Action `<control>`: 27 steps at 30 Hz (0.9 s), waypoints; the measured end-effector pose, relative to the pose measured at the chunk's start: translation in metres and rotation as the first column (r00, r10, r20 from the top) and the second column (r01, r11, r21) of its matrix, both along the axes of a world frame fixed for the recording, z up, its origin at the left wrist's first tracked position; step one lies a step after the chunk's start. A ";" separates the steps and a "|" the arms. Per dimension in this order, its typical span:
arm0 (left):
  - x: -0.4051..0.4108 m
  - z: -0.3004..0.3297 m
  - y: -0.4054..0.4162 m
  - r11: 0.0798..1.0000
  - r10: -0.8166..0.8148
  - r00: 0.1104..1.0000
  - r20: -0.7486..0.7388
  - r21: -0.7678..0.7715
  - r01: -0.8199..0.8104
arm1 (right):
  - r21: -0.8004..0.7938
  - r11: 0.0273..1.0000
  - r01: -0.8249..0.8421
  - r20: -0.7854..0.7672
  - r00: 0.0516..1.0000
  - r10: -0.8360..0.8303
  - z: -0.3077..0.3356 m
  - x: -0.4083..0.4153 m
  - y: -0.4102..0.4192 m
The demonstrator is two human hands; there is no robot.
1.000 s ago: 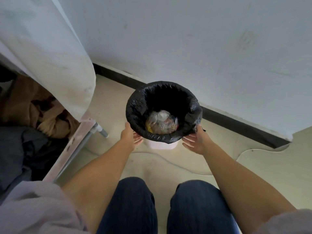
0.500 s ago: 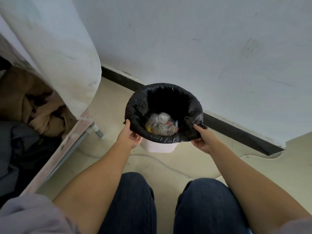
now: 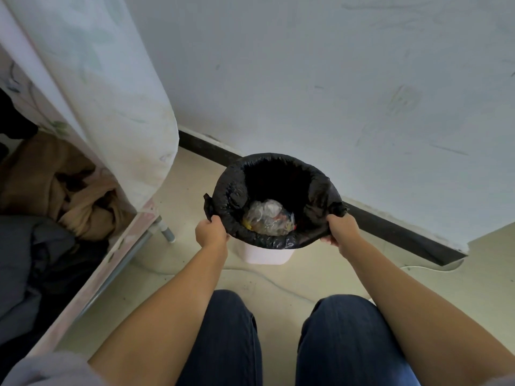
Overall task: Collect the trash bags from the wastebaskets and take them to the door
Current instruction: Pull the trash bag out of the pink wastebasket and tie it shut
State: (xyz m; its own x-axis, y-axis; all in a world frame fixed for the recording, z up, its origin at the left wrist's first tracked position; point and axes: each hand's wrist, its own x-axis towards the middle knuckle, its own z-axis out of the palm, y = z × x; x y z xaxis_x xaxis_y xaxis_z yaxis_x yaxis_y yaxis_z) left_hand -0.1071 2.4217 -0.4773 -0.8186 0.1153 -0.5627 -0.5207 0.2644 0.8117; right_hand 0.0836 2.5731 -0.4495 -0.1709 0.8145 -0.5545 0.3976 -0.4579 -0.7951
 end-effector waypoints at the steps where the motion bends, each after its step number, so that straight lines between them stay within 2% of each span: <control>1: 0.000 0.001 0.000 1.000 0.001 1.000 0.008 0.006 -0.001 | 0.022 1.000 0.000 0.000 1.000 0.000 0.002 0.000 0.001; 3: -0.002 0.007 0.002 0.997 0.043 0.996 0.081 0.062 -0.048 | 0.041 0.999 0.016 -0.018 1.000 -0.015 0.004 0.002 0.003; 6: -0.015 0.017 0.000 0.957 0.099 0.950 0.296 0.232 -0.173 | 0.039 0.998 0.045 -0.083 0.996 -0.042 0.007 0.004 0.008; 8: -0.029 0.023 0.000 0.907 0.057 0.891 0.451 0.348 -0.235 | 0.032 0.996 0.079 -0.129 0.989 -0.074 0.011 0.006 0.013; 10: -0.041 0.025 0.003 0.896 -0.004 0.860 0.510 0.384 -0.224 | 0.070 0.992 0.109 -0.119 0.988 -0.101 0.012 0.007 0.022; 13: -0.056 0.025 0.007 0.917 -0.017 0.883 0.470 0.360 -0.174 | 0.146 0.981 0.125 -0.096 0.989 -0.112 0.014 0.001 0.037; 18: -0.069 0.035 0.025 0.944 0.028 0.971 0.236 0.314 -0.104 | 0.238 0.971 0.025 -0.047 0.999 -0.014 0.018 -0.020 0.053; 21: -0.068 0.051 0.040 0.927 -0.008 0.988 0.155 0.372 -0.050 | 0.327 0.940 -0.098 -0.015 0.994 0.109 0.026 -0.040 0.053; 24: -0.064 0.061 0.058 0.873 -0.082 0.986 0.147 0.488 0.000 | 0.418 0.872 -0.256 -0.005 0.959 0.284 0.033 -0.063 0.049; 27: -0.047 0.069 0.076 0.844 -0.207 0.976 0.064 0.516 0.145 | 0.443 0.812 -0.380 0.000 0.906 0.424 0.036 -0.081 0.038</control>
